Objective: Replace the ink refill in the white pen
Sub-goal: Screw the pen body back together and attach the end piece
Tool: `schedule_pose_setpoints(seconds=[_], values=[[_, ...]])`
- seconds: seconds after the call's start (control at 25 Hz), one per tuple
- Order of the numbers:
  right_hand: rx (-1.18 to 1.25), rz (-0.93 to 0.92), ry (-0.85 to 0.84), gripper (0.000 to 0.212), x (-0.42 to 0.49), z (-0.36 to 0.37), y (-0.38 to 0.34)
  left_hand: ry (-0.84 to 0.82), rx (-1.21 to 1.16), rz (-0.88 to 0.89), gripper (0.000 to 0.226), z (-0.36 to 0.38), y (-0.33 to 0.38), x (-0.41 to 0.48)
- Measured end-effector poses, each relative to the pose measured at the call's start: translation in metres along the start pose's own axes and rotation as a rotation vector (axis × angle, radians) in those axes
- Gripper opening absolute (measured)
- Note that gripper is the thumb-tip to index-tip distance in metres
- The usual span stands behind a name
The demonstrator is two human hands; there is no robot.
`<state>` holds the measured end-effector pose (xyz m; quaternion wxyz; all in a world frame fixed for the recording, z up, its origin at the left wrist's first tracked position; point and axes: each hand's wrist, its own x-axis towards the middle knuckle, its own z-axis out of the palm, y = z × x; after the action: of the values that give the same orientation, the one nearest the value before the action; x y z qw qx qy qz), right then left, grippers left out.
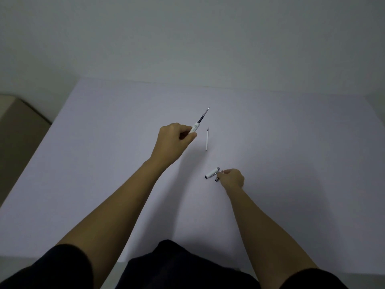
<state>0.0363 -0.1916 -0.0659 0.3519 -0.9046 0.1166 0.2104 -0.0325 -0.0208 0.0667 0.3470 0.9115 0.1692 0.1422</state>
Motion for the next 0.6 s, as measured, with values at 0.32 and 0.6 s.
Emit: schedule_pose_setpoints(seconds=[0.32,0.6], values=[[0.790,-0.177,-0.060,0.013,0.002,-0.050,-0.093,-0.111,0.006,-0.040,0.026,0.007,-0.010,-0.009],[0.885,-0.269,-0.149,0.017,-0.011,-0.064,-0.125,-0.111,0.007,-0.049,0.026,0.007,-0.009,-0.006]])
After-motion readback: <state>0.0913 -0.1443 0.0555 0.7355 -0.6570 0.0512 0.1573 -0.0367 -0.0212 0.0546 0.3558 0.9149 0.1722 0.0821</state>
